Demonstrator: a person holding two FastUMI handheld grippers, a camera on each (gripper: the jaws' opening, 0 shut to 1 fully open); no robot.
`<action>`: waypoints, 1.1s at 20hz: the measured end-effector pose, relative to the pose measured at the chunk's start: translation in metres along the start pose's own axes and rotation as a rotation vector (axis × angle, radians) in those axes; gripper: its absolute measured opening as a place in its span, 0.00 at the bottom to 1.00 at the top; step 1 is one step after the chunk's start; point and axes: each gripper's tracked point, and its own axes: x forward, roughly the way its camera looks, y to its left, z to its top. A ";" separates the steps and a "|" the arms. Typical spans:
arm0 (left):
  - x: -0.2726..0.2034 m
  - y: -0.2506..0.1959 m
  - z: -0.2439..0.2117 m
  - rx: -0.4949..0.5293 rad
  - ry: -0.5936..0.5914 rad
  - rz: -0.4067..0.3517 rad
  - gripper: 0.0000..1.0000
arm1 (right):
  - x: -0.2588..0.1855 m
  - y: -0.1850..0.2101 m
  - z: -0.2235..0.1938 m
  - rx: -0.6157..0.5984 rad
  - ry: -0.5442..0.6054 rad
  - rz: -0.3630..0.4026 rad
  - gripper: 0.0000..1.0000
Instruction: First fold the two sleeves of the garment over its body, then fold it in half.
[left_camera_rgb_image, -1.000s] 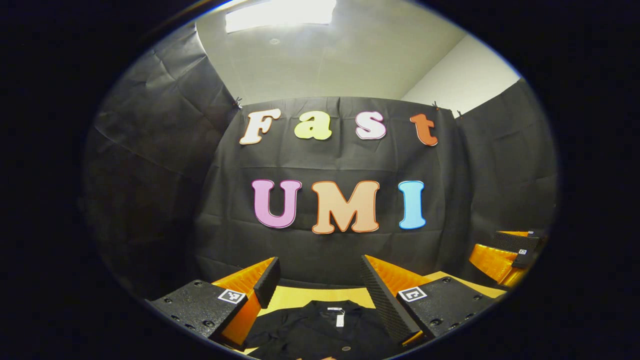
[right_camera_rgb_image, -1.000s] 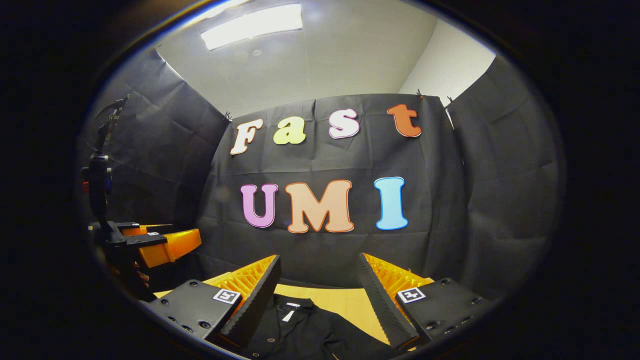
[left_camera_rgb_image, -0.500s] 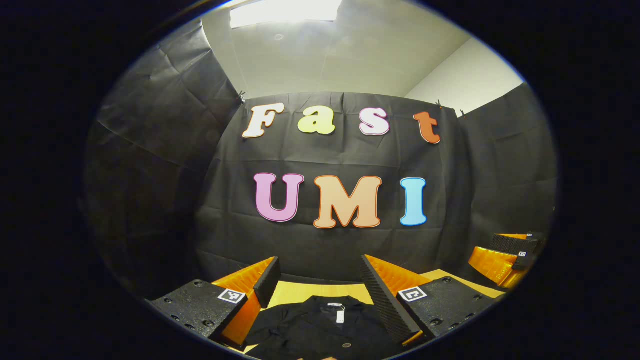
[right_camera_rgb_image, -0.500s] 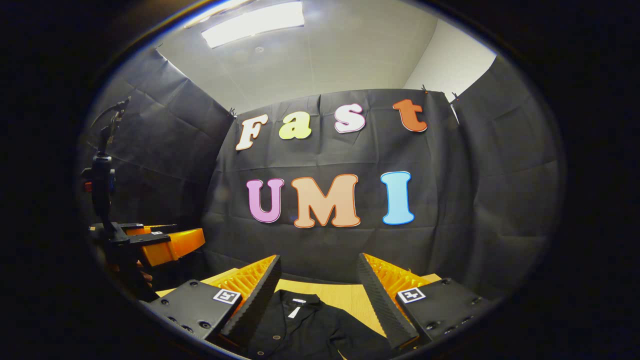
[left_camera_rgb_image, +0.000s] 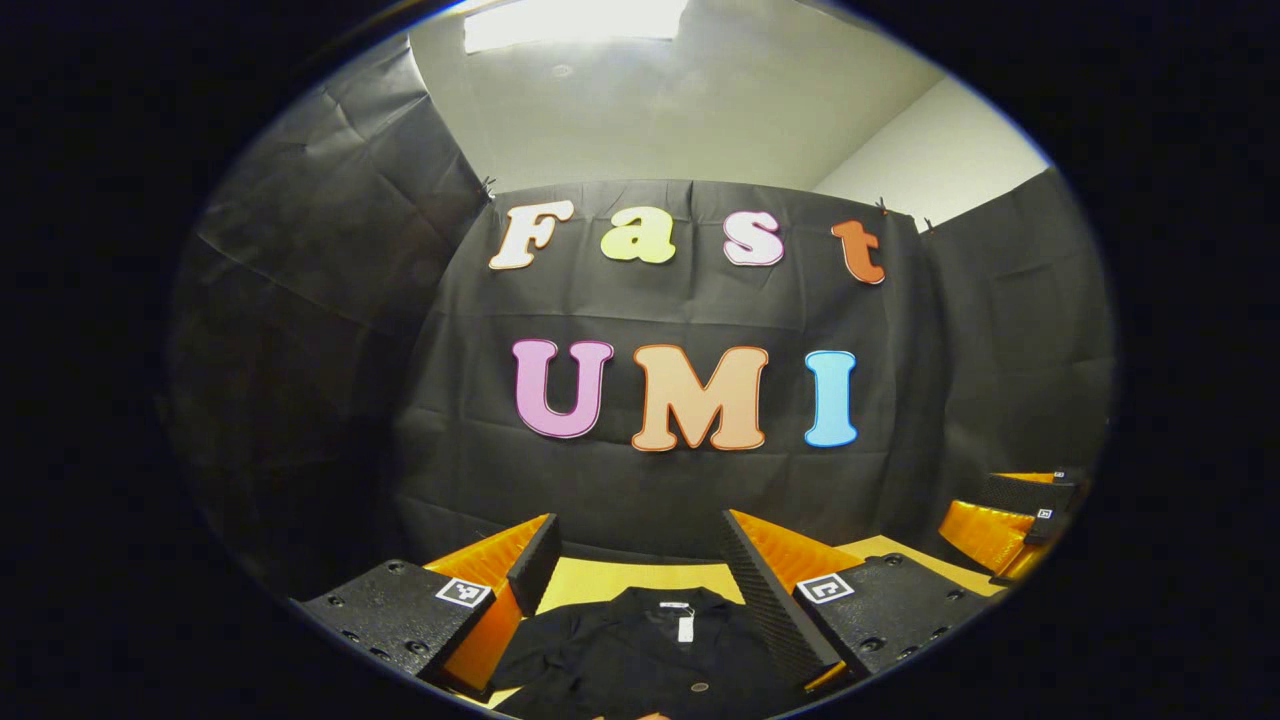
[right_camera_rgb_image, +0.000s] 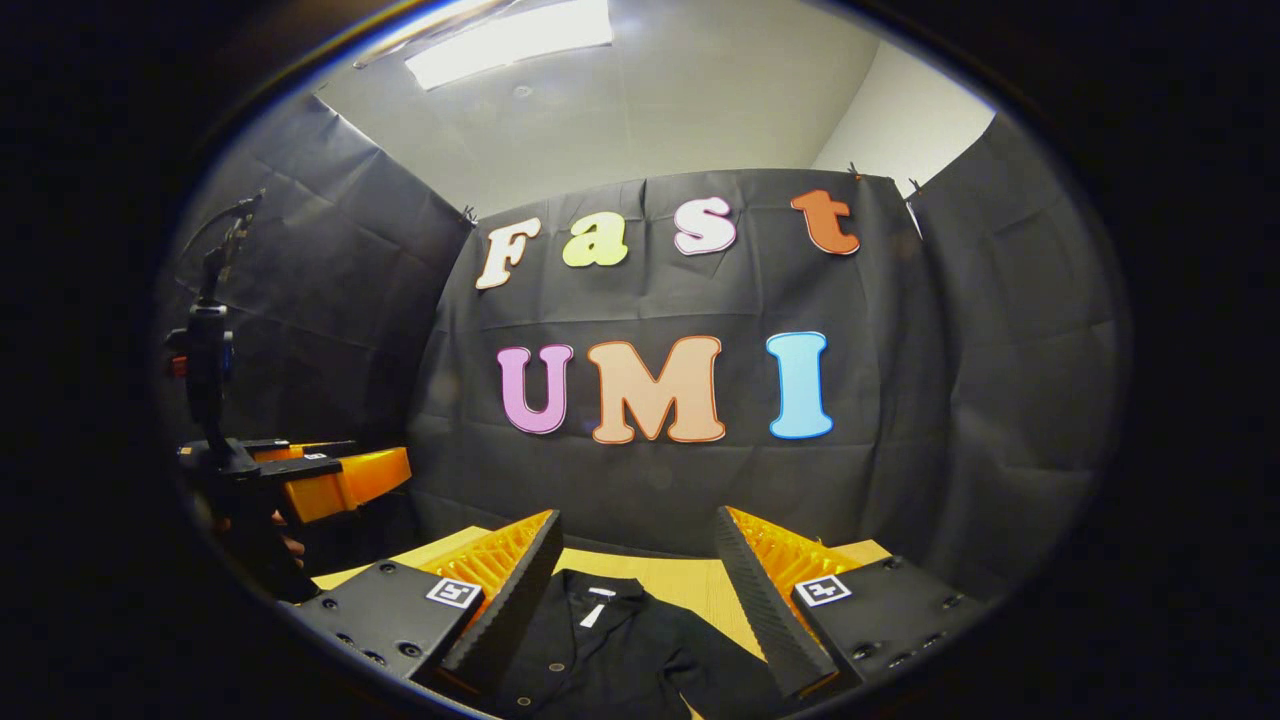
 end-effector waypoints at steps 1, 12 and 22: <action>-0.001 0.002 -0.001 -0.002 0.003 0.002 0.97 | 0.001 0.001 -0.001 0.001 0.005 -0.001 0.99; 0.004 0.003 -0.004 -0.013 0.012 -0.031 0.97 | 0.003 -0.011 -0.010 -0.027 0.019 -0.056 0.98; 0.013 -0.019 -0.006 -0.026 0.015 -0.064 0.97 | -0.002 -0.055 -0.022 -0.090 0.049 -0.112 0.98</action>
